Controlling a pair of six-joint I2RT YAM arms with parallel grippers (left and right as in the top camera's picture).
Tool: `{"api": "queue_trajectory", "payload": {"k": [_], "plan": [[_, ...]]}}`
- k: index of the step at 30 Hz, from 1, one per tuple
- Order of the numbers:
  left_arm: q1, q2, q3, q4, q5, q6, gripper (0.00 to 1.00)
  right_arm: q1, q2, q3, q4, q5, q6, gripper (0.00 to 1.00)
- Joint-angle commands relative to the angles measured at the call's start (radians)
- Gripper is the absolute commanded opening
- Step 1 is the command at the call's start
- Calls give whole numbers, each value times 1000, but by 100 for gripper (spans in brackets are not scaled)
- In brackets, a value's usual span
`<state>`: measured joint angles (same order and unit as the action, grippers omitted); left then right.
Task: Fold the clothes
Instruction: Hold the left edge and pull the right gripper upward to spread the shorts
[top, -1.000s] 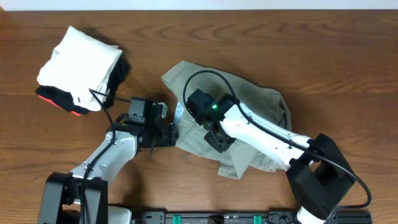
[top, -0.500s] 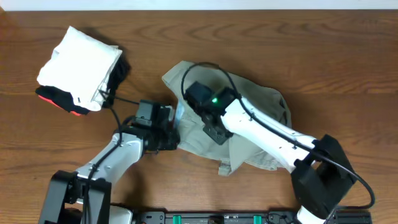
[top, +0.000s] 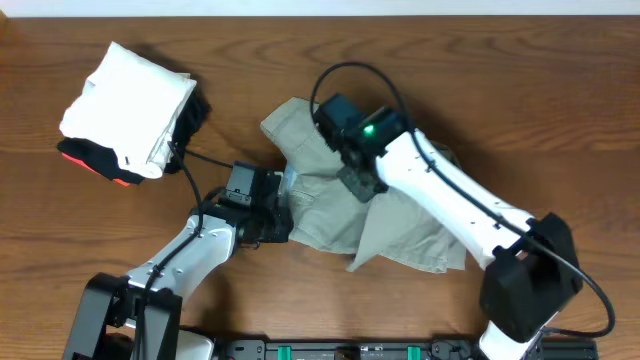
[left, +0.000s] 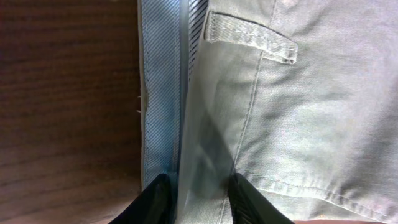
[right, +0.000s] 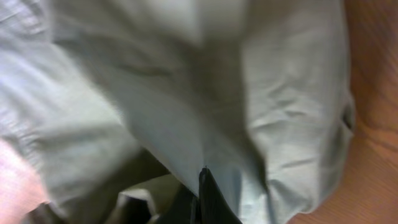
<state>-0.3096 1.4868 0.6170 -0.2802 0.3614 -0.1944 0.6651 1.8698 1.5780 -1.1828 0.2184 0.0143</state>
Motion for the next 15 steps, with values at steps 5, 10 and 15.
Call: {"api": "queue_trajectory", "payload": {"k": [5,10,15], "plan": [[-2,10,-5,-15,-33,-10,31,-147,-10,58,65,44,-33,1],[-2,10,-5,-25,-60,-21,31,-233,-10,58,186,39,-92,1],[-2,10,-5,-26,-61,-21,31,-298,-9,58,330,40,-154,1]]}}
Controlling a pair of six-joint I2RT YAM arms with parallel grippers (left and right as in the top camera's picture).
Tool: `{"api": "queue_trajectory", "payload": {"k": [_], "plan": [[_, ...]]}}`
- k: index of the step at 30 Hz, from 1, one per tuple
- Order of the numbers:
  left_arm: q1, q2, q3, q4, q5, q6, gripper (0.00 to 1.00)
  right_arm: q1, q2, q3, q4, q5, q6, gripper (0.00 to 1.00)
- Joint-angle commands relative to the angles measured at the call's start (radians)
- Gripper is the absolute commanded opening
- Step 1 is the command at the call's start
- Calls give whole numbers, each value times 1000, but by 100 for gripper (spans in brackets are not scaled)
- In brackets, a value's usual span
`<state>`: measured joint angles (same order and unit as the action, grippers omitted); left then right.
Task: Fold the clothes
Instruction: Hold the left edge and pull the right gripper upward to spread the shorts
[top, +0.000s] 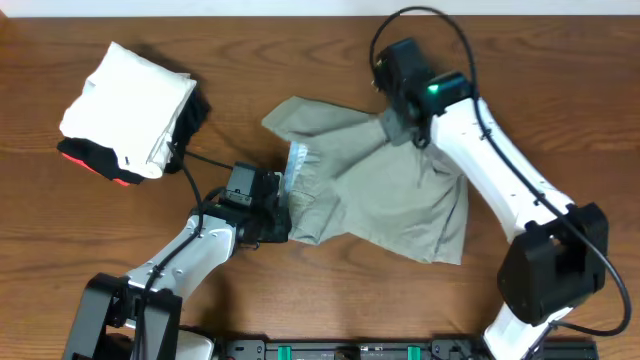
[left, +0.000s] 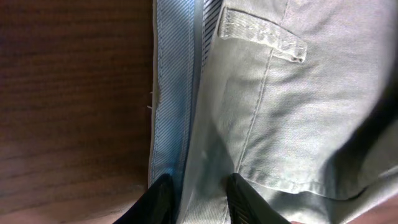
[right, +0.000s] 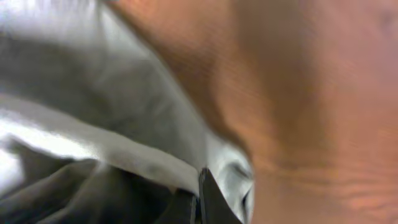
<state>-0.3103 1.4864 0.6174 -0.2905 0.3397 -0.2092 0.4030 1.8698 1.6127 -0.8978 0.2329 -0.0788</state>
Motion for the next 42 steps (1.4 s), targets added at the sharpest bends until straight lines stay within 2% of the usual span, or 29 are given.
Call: {"api": "queue_trajectory", "payload": {"k": [1,10,15,22,26,27,28,29,30,32,36,40,42], "plan": [[-2,10,-6,-18,-39,-6,31,-48,-9,23,71,25,-64,1],[-2,10,-6,-18,-48,-6,31,-165,32,22,248,20,-104,1],[-2,10,-6,-18,-64,-6,31,-230,123,22,356,-43,-152,1],[-2,10,-6,-18,-65,-6,31,-292,270,22,534,22,-147,1],[-2,10,-6,-18,-65,-6,31,-335,292,22,654,58,-69,1],[-2,10,-6,-18,-65,-6,31,-345,290,23,686,58,-49,3],[-2,10,-6,-18,-65,-6,31,-352,285,23,711,55,-37,17],[-2,10,-6,-18,-65,-6,31,-358,281,24,739,54,-26,43],[-2,10,-6,-18,-65,-6,31,-360,275,24,758,54,-23,54],[-2,10,-6,-18,-65,-6,31,-360,256,26,783,55,-24,67],[-2,10,-6,-17,-65,-6,31,-356,181,45,740,11,-26,73],[-2,10,-6,-11,-65,-6,32,-332,46,72,510,-159,-3,74],[-2,10,-6,-9,-65,-6,32,-308,-32,75,370,-241,43,68]]}}
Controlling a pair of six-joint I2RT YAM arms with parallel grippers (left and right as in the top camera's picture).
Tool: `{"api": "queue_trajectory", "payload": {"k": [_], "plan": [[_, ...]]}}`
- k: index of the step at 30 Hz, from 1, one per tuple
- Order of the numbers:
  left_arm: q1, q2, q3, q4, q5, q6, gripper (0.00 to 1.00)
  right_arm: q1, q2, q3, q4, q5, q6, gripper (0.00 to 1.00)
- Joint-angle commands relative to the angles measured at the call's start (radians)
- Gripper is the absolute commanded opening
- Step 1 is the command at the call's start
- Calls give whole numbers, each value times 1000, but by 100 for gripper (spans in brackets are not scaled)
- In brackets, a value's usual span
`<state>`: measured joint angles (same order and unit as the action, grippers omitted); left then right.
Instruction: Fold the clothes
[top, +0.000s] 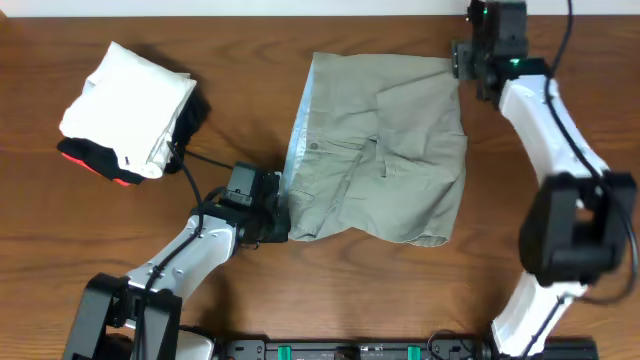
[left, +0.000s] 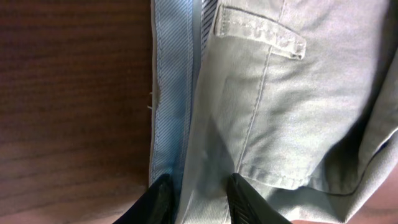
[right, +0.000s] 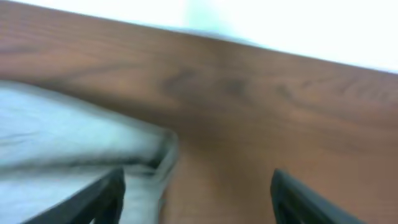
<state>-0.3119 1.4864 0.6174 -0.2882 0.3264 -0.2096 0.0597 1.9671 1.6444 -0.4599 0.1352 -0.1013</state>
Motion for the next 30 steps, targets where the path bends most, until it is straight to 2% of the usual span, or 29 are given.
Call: {"api": "queue_trajectory", "payload": {"k": [1,5,10,16,18,20,30], "plan": [[0,10,-6,-9,-51,-6,32,53,-169,43,-144,-180,93,63],[0,10,-6,-3,-51,-6,32,143,-239,43,-359,-206,202,60],[0,10,-6,-2,-51,-32,33,272,-219,40,-517,-184,304,59],[0,10,-6,-3,-50,-33,33,401,-112,29,-500,-115,341,55],[0,10,-6,-5,-49,-38,43,436,-64,29,-489,-18,341,56],[0,10,-6,-8,-47,-40,44,463,-18,29,-476,63,340,56],[0,10,-6,-10,-23,-39,45,487,128,29,-478,217,341,58]]}}
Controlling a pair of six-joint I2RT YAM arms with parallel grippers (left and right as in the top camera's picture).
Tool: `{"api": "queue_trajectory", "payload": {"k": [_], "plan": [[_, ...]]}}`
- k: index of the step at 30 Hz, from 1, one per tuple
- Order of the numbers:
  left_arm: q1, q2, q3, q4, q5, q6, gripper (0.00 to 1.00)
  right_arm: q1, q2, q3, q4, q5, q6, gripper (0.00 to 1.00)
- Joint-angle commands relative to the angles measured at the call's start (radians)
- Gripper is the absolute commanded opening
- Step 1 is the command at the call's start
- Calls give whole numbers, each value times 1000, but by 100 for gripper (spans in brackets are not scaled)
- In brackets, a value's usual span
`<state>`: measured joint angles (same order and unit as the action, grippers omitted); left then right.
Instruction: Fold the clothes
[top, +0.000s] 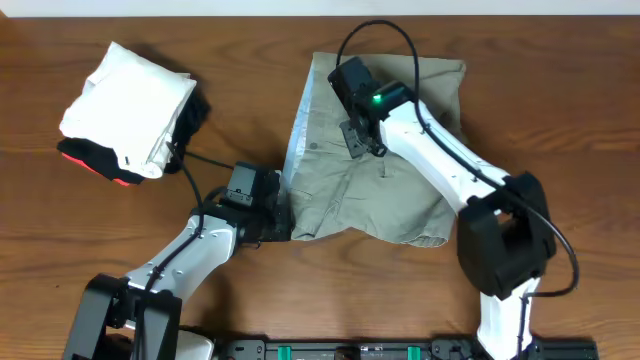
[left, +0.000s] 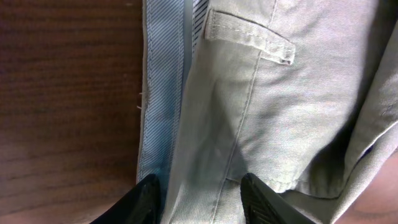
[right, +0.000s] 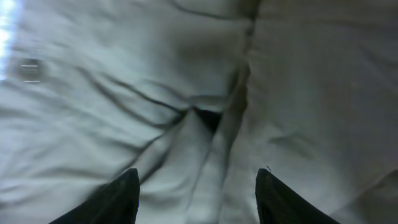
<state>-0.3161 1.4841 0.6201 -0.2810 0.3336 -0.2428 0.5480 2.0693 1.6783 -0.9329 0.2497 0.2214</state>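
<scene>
Khaki shorts (top: 338, 205) lie spread flat in the middle of the table, their light-blue waistband lining (top: 295, 140) along the left side. My left gripper (top: 278, 216) sits at the near left corner of the waistband. In the left wrist view its fingers (left: 149, 193) stand apart, open, with the waistband edge (left: 163, 93) and khaki cloth (left: 298, 93) between them. My right gripper (top: 358, 140) hovers over the middle of the shorts by the fly. It (right: 196, 177) is open wide above creased cloth (right: 124, 81) and holds nothing.
A stack of folded clothes (top: 125, 105), white on top with black and red beneath, lies at the far left. The right arm (top: 450, 185) crosses over the right half of the shorts. Bare wooden table (top: 560, 130) surrounds them.
My right gripper has moved from the far right corner of the shorts to above their middle, still open. My left fingers stand wider apart on the waistband corner.
The shorts lay crumpled, my right gripper shut on a fold and my left shut on the waistband corner. Then the right held the cloth drawn out to the far right. Then the shorts lay flat with the right gripper open at their corner; now it is over their middle.
</scene>
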Motion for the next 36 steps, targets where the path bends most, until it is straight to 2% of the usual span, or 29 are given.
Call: {"api": "queue_trajectory", "payload": {"k": [1,14,24,30,35,36], "plan": [[4,12,-8,-17,-31,-6,45,-4,28,-5,-6,111,18,59],[4,12,-8,-17,-31,-6,46,-5,41,-6,-22,76,93,57],[4,12,-8,-17,-31,-6,46,-6,77,-16,-24,76,93,56],[4,12,-8,-17,-31,-6,46,-6,78,-38,-25,154,97,55],[4,12,-8,-17,-31,-6,46,-8,78,-39,-32,159,101,40],[4,12,-8,-17,-31,-6,45,-8,78,-39,-31,161,100,33]]}}
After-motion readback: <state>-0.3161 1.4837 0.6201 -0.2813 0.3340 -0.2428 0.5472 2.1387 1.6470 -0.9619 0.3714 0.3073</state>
